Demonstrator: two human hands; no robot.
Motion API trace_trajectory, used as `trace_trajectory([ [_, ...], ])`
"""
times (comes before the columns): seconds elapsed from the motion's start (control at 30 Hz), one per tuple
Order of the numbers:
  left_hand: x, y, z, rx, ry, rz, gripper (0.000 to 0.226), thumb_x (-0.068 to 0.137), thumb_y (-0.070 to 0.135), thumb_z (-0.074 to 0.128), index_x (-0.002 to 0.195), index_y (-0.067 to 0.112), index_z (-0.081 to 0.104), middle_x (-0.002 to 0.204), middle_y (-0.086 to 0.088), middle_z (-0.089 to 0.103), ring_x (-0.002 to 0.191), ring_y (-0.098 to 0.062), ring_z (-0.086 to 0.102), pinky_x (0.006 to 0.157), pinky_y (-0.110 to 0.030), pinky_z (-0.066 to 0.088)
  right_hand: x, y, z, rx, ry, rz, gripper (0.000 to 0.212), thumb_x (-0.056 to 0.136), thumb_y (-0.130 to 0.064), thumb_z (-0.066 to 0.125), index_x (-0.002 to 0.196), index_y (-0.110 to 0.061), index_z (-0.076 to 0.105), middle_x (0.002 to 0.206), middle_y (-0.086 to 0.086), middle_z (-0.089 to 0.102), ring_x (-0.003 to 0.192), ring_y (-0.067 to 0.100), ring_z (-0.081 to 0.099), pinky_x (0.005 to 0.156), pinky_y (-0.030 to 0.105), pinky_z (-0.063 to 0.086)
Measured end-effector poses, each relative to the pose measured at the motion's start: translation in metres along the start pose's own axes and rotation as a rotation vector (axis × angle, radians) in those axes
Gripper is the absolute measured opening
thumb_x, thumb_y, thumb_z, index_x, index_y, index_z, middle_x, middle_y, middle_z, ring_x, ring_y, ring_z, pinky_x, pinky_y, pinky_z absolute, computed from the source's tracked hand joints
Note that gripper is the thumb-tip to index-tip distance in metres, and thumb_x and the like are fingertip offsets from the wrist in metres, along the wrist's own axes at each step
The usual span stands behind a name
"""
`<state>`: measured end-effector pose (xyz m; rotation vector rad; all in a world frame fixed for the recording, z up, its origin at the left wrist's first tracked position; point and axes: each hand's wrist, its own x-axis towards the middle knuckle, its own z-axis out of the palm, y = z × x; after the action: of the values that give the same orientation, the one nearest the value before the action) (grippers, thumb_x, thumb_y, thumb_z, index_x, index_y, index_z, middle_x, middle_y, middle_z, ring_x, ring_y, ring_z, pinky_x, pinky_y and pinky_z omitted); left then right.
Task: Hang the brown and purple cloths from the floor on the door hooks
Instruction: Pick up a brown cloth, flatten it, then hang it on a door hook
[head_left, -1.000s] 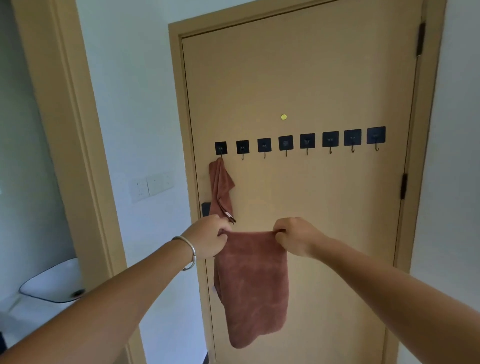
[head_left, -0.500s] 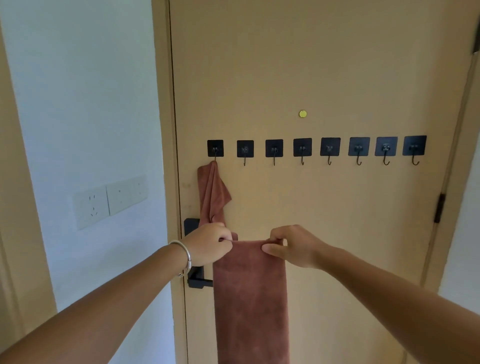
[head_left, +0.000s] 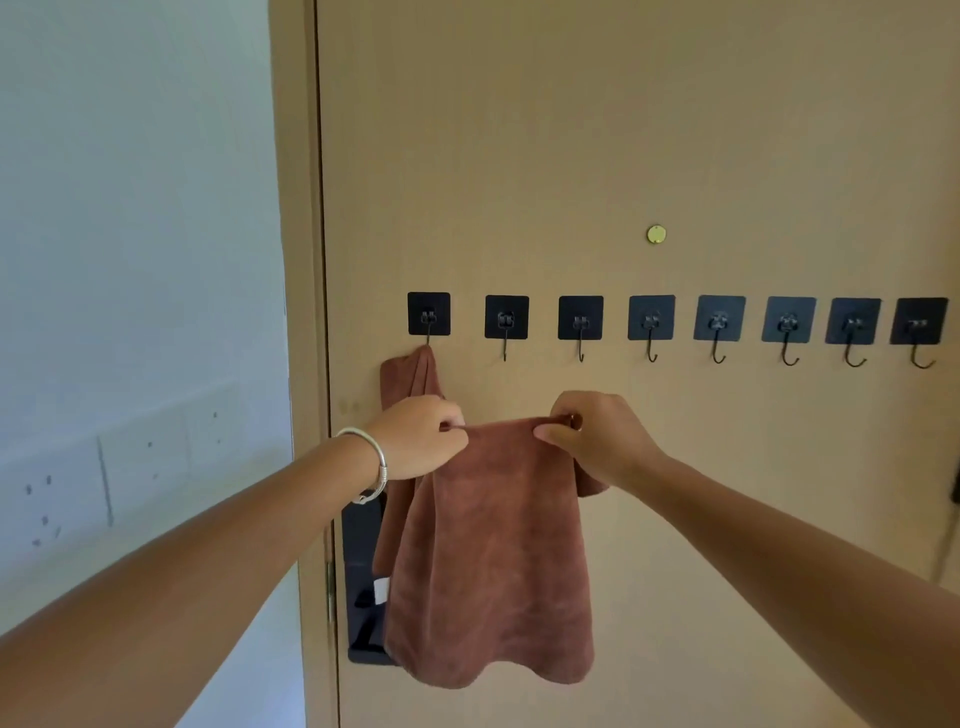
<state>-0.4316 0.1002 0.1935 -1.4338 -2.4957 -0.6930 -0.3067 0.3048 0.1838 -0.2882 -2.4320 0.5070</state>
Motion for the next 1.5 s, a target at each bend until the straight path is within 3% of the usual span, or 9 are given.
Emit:
trace_trajectory([
  [0.23, 0.077, -0.015, -0.009, 0.026, 0.123, -0.115, 0.029, 0.089, 0.036, 0.047, 0.064, 0.022, 0.048, 0.066, 0.006, 0.051, 0.062, -0.014, 0.048, 0.067, -0.034, 0.045, 0.072, 0.026, -0.007, 0.097, 0.034, 0.005, 0.012, 0.086, -0.033, 0.068, 0.077, -0.028, 0.062, 0.08, -0.007, 0.064, 0.073, 0.014, 0.063, 0.065, 0.03, 0.054],
  [0.4, 0.133, -0.023, -0.007, -0.001, 0.201, -0.144, 0.036, 0.087, 0.036, 0.051, 0.057, 0.019, 0.044, 0.06, 0.005, 0.048, 0.059, -0.014, 0.047, 0.06, -0.031, 0.038, 0.121, 0.045, -0.004, 0.099, 0.052, -0.059, 0.016, 0.085, -0.034, 0.066, 0.073, -0.031, 0.056, 0.076, -0.013, 0.059, 0.073, 0.003, 0.055, 0.057, 0.02, 0.036],
  [0.5, 0.151, -0.033, -0.004, 0.023, 0.27, -0.161, 0.046, 0.088, 0.044, 0.052, 0.053, 0.018, 0.039, 0.053, 0.004, 0.039, 0.052, -0.014, 0.039, 0.056, -0.031, 0.032, 0.145, 0.048, 0.003, 0.12, 0.091, -0.059, 0.016, 0.084, -0.035, 0.067, 0.073, -0.029, 0.057, 0.075, -0.012, 0.061, 0.073, 0.003, 0.055, 0.058, 0.021, 0.039],
  [0.6, 0.167, -0.046, -0.003, 0.038, 0.34, -0.187, 0.049, 0.089, 0.047, 0.053, 0.052, 0.018, 0.038, 0.052, 0.004, 0.039, 0.052, -0.014, 0.04, 0.055, -0.031, 0.031, 0.164, 0.045, 0.016, 0.025, 0.162, -0.083, 0.016, 0.085, -0.036, 0.063, 0.075, -0.026, 0.056, 0.072, -0.008, 0.061, 0.069, 0.012, 0.058, 0.059, 0.03, 0.047],
  [0.73, 0.182, -0.049, 0.0, 0.145, 0.448, -0.19, 0.047, 0.087, 0.049, 0.052, 0.05, 0.021, 0.043, 0.056, 0.005, 0.048, 0.054, -0.015, 0.049, 0.05, -0.029, 0.032, 0.176, 0.039, 0.03, -0.18, 0.274, -0.178, 0.015, 0.088, -0.031, 0.055, 0.077, -0.023, 0.049, 0.069, -0.004, 0.056, 0.065, 0.02, 0.055, 0.054, 0.03, 0.042],
  [0.9, 0.193, -0.047, 0.004, 0.365, 0.431, -0.149, 0.036, 0.088, 0.053, 0.046, 0.063, 0.027, 0.052, 0.072, 0.007, 0.058, 0.066, -0.015, 0.055, 0.054, -0.028, 0.039, 0.182, 0.04, 0.033, -0.33, 0.297, -0.227, 0.012, 0.091, -0.027, 0.051, 0.082, -0.019, 0.049, 0.074, -0.001, 0.058, 0.066, 0.023, 0.056, 0.058, 0.033, 0.045],
  [1.13, 0.188, -0.049, 0.011, 0.488, 0.443, -0.037, 0.038, 0.091, 0.048, 0.045, 0.066, 0.021, 0.056, 0.07, 0.005, 0.057, 0.067, -0.02, 0.057, 0.061, -0.033, 0.047, 0.18, 0.043, 0.035, -0.468, 0.291, -0.226, 0.015, 0.094, -0.033, 0.053, 0.089, -0.019, 0.051, 0.081, -0.001, 0.06, 0.071, 0.022, 0.057, 0.059, 0.033, 0.042],
  [1.3, 0.182, -0.052, 0.033, 0.583, 0.419, -0.004, 0.043, 0.092, 0.054, 0.037, 0.065, 0.023, 0.048, 0.074, 0.003, 0.052, 0.065, -0.019, 0.051, 0.054, -0.031, 0.034, 0.162, 0.047, 0.058, -0.513, 0.281, -0.215, 0.018, 0.096, -0.035, 0.049, 0.093, -0.018, 0.053, 0.086, 0.0, 0.058, 0.074, 0.023, 0.058, 0.054, 0.03, 0.034],
  [1.5, 0.18, -0.047, 0.058, 0.366, 0.38, 0.084, 0.026, 0.095, 0.041, 0.037, 0.079, 0.024, 0.049, 0.083, 0.003, 0.054, 0.076, -0.022, 0.056, 0.06, -0.032, 0.038, 0.146, 0.046, 0.082, -0.298, 0.353, -0.208, 0.019, 0.096, -0.03, 0.047, 0.096, -0.016, 0.059, 0.091, 0.002, 0.052, 0.08, 0.022, 0.05, 0.059, 0.031, 0.035],
])
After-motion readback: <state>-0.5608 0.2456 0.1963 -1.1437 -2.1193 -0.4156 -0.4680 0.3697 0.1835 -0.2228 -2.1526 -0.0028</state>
